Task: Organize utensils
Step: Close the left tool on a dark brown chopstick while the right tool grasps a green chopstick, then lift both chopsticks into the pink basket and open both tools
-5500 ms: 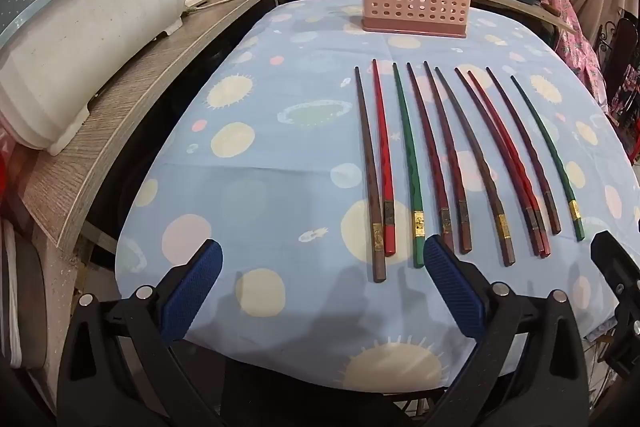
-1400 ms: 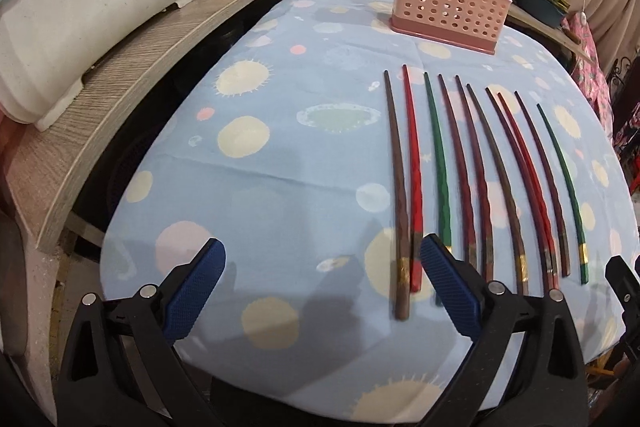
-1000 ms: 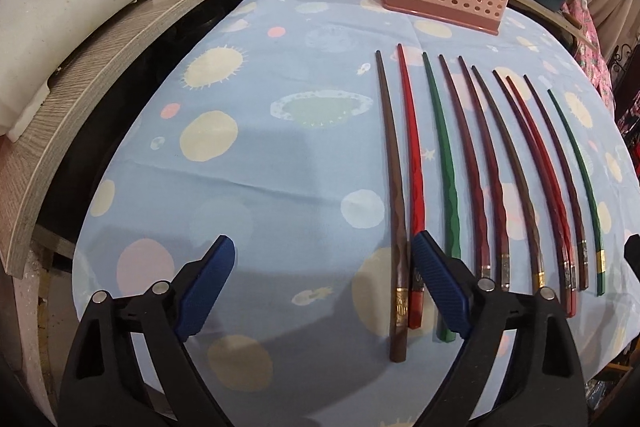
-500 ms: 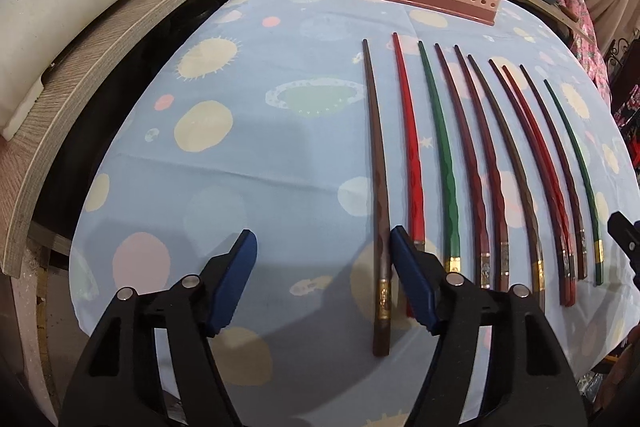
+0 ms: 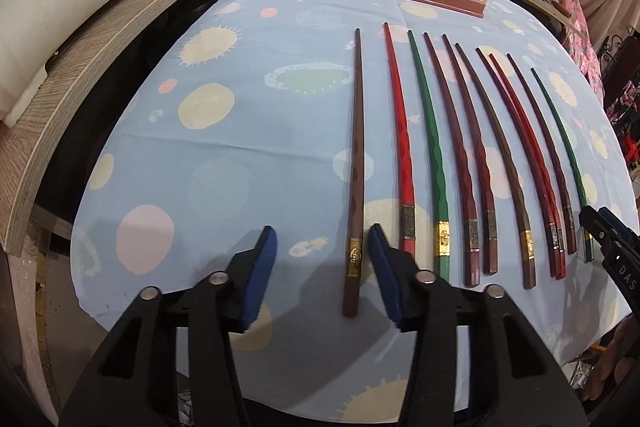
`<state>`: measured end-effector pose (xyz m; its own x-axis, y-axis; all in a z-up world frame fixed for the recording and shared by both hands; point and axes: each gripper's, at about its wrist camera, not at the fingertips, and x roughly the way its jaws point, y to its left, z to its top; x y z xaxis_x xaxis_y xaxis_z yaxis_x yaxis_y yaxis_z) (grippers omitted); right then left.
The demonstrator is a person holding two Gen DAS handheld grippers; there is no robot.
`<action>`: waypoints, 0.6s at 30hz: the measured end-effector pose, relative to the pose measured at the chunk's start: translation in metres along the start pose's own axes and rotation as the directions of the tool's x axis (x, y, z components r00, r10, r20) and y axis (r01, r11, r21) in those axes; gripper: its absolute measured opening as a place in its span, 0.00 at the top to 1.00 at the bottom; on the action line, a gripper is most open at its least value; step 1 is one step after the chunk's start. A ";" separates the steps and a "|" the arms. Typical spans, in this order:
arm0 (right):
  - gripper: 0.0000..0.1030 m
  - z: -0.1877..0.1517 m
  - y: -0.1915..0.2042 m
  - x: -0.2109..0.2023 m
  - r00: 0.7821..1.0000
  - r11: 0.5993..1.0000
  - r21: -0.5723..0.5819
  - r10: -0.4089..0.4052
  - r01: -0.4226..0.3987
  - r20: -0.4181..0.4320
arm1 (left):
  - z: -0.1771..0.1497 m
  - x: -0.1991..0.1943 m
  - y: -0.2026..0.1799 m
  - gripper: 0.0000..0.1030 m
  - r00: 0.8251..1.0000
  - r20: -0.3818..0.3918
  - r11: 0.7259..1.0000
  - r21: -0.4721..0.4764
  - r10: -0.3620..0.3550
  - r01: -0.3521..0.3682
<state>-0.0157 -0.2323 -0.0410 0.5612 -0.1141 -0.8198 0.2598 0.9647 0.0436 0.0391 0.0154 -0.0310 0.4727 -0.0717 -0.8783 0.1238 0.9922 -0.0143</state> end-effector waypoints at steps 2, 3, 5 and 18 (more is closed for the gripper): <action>0.72 -0.002 -0.001 -0.001 1.000 1.000 -0.006 -0.001 0.001 0.002 | 0.000 -0.001 0.001 0.77 1.000 0.000 1.000 -0.005 -0.005 0.005; 0.77 -0.002 -0.001 -0.002 1.000 1.000 -0.010 0.000 0.000 0.003 | 0.001 -0.001 0.002 0.81 1.000 -0.001 1.000 -0.008 -0.008 0.008; 0.88 -0.003 -0.002 -0.002 1.000 1.000 -0.015 0.012 -0.012 0.001 | 0.001 -0.001 0.005 0.91 1.000 -0.009 1.000 -0.013 -0.029 0.029; 0.93 0.048 -0.009 -0.046 0.993 0.997 0.010 0.076 -0.077 0.094 | 0.036 -0.042 0.021 0.93 0.995 0.078 0.996 -0.056 -0.066 0.070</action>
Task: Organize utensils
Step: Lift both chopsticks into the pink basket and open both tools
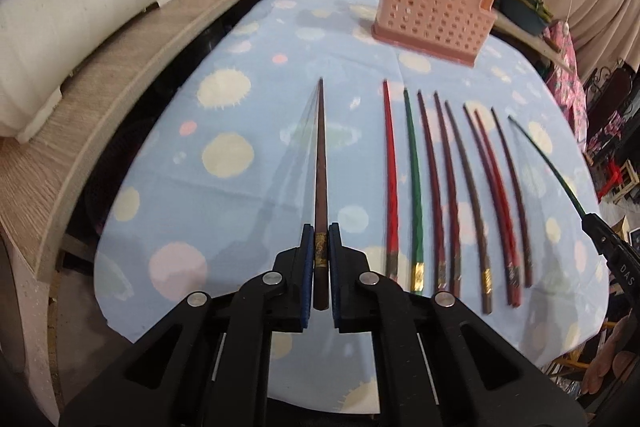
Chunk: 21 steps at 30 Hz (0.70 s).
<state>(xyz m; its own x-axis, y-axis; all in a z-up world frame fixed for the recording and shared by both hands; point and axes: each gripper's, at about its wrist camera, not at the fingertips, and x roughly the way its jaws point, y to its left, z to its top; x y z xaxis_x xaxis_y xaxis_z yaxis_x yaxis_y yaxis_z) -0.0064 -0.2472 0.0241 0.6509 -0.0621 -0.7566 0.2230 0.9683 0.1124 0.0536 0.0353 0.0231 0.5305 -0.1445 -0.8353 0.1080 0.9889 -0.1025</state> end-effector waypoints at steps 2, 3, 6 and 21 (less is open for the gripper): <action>0.93 0.017 -0.001 -0.008 0.999 1.000 0.003 0.006 -0.006 0.033 | 0.015 -0.009 0.001 0.93 0.999 0.035 1.000 -0.003 -0.004 0.004; 0.93 0.027 -0.001 -0.012 0.999 1.000 0.002 0.008 -0.009 0.054 | 0.024 -0.014 0.000 0.93 0.999 0.054 1.000 -0.002 -0.003 0.004; 0.93 0.059 -0.003 -0.022 0.994 1.000 0.007 0.021 -0.022 0.108 | 0.052 -0.028 -0.001 0.93 0.993 0.115 1.000 -0.004 -0.004 0.005; 0.93 0.220 -0.008 -0.038 0.937 0.988 0.048 0.126 -0.149 0.326 | 0.212 -0.076 -0.032 0.93 0.935 0.346 0.996 -0.010 -0.076 0.085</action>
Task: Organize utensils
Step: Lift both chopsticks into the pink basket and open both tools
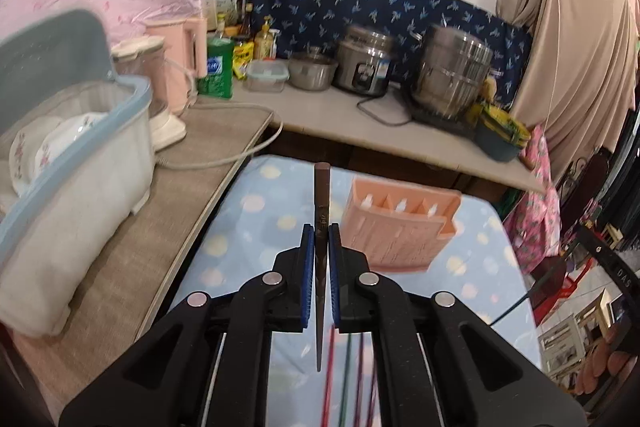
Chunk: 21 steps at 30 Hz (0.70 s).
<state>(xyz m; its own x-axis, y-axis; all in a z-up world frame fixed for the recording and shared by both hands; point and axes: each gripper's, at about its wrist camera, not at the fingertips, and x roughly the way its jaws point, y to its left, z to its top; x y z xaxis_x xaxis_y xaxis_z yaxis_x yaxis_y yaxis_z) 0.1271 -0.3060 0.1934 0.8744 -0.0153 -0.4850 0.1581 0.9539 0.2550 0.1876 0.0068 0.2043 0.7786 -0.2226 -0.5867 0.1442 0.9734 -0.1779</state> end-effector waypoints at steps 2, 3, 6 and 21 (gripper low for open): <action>0.93 0.018 0.001 0.006 0.999 1.000 0.015 0.025 -0.026 0.033 | 0.022 0.000 -0.007 0.93 0.999 0.039 1.000 -0.010 -0.017 0.017; 0.93 0.026 0.003 0.009 0.998 0.999 0.020 0.031 -0.032 0.049 | 0.033 0.001 -0.010 0.93 0.998 0.056 1.000 -0.017 -0.025 0.026; 0.93 0.049 0.007 0.020 0.995 0.998 0.034 0.045 -0.048 0.094 | 0.061 0.000 -0.019 0.93 0.993 0.112 0.998 -0.034 -0.047 0.051; 0.93 0.076 0.018 0.110 0.997 0.998 0.023 0.054 -0.055 0.060 | 0.104 0.073 -0.052 0.93 0.986 0.151 0.996 -0.040 -0.075 0.081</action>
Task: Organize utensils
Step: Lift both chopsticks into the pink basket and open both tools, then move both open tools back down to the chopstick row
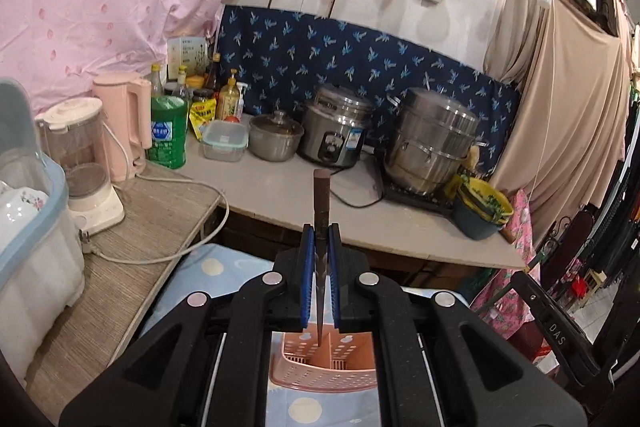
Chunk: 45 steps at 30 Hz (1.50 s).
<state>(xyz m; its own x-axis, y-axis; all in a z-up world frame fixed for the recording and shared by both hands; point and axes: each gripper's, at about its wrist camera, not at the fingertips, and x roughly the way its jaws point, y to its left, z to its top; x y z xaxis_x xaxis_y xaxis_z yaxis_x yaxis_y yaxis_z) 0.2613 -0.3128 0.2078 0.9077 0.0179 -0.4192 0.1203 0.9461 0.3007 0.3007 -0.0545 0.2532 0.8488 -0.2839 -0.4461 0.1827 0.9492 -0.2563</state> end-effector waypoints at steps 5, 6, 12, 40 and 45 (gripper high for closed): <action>0.93 -0.022 -0.005 0.026 0.997 1.000 0.002 -0.014 0.014 -0.073 | -0.018 0.025 0.009 0.93 0.998 -0.064 1.000 -0.006 0.022 -0.022; 0.93 -0.025 -0.006 0.030 0.996 1.000 -0.002 -0.019 0.019 -0.082 | -0.021 0.029 0.011 0.93 0.997 -0.074 1.000 -0.009 0.021 -0.022; 0.82 -0.031 -0.003 0.028 0.996 0.999 -0.029 -0.045 0.043 -0.078 | -0.035 0.037 0.019 0.90 0.995 -0.087 0.998 0.005 0.058 -0.058; 0.57 -0.195 -0.009 -0.138 0.962 0.998 -0.057 -0.053 0.039 -0.269 | -0.207 -0.081 0.065 0.49 0.935 -0.309 0.982 0.123 0.176 -0.144; 0.57 -0.236 -0.017 -0.143 0.936 0.997 -0.055 -0.078 0.063 -0.342 | -0.247 -0.090 0.069 0.49 0.917 -0.348 0.977 0.147 0.196 -0.153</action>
<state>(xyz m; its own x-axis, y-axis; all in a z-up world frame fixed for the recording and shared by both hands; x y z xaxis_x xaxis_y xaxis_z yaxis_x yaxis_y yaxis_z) 0.0345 -0.2552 0.0604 0.7028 0.0538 -0.7093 0.1548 0.9617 0.2263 0.1146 0.0027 0.0640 0.6415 -0.1213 -0.7575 0.1212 0.9910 -0.0561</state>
